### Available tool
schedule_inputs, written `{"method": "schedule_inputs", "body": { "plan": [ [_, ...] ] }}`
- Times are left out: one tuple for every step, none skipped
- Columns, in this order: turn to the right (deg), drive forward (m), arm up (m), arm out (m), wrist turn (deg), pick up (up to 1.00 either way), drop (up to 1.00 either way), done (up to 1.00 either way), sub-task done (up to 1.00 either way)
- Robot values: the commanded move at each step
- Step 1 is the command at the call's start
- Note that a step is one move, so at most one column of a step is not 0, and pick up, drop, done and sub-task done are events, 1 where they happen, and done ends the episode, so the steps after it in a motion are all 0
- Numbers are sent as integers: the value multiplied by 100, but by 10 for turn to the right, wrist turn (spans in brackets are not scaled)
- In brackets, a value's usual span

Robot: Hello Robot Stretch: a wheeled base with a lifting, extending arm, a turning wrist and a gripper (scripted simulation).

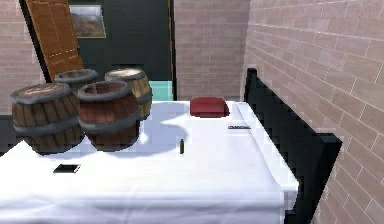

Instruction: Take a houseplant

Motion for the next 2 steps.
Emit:
{"method": "schedule_inputs", "body": {
  "plan": [
    [0, 0, 50, 0, 0, 0, 0, 0, 0],
    [0, 0, 28, 0, 0, 0, 0, 0, 0]
  ]
}}
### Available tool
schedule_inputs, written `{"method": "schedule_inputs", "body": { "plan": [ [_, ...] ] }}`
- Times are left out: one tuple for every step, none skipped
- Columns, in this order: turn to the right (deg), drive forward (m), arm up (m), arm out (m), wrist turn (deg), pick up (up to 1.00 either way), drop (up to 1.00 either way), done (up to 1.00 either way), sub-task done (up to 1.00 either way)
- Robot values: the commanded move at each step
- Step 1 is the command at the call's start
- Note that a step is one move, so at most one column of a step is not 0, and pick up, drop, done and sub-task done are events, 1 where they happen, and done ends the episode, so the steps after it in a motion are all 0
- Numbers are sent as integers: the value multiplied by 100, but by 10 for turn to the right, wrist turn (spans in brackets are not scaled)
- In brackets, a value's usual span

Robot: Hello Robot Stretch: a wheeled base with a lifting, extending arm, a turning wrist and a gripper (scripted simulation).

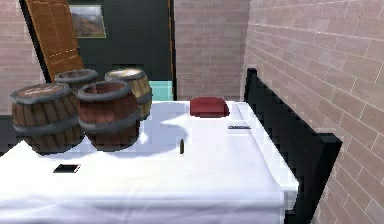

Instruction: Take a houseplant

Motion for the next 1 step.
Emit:
{"method": "schedule_inputs", "body": {
  "plan": [
    [0, 0, 0, 16, 0, 0, 0, 0, 0]
  ]
}}
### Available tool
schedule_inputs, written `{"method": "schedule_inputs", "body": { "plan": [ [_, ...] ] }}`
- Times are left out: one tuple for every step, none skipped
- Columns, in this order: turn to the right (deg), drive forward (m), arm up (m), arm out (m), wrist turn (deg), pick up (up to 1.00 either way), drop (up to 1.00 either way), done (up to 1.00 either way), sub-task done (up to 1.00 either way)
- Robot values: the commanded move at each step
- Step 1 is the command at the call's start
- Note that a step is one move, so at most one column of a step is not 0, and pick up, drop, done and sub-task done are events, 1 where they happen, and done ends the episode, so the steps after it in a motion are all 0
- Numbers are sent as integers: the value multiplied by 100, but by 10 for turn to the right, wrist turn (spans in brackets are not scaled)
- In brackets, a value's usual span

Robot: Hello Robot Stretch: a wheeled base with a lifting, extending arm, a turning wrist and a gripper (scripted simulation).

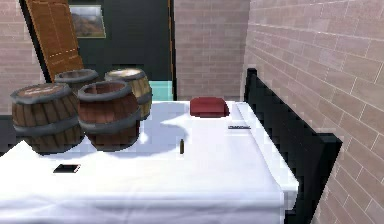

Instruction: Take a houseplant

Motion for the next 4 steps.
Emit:
{"method": "schedule_inputs", "body": {
  "plan": [
    [0, 0, 0, 0, 450, 0, 0, 0, 0],
    [0, 0, 0, 0, 450, 0, 0, 0, 0],
    [0, 0, 0, 0, 450, 0, 0, 0, 0],
    [0, 0, 0, 0, 450, 0, 0, 0, 0]
  ]
}}
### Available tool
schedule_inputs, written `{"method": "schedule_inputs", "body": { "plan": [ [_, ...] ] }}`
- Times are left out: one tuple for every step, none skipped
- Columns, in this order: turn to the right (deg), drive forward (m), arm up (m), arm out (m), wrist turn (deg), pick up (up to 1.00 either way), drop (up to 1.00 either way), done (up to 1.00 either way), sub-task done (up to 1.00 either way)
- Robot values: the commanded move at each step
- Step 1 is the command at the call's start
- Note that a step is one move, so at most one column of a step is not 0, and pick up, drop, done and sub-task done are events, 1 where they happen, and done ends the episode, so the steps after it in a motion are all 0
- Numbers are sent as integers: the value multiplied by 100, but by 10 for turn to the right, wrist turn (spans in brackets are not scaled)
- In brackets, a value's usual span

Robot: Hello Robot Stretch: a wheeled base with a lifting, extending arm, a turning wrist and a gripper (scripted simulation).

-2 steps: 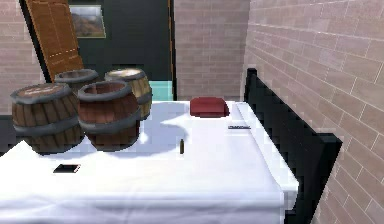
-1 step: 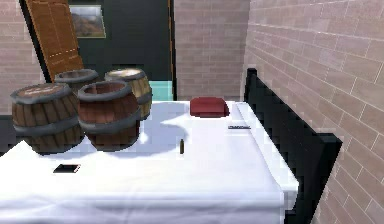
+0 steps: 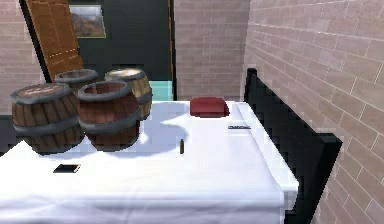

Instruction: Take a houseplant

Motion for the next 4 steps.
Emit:
{"method": "schedule_inputs", "body": {
  "plan": [
    [0, 0, 0, 0, 60, 0, 0, 0, 0],
    [0, 0, -30, 0, 0, 0, 0, 0, 0],
    [0, 0, 0, 0, 0, 100, 0, 0, 0],
    [0, 0, 10, 0, 0, 0, 0, 0, 0]
  ]
}}
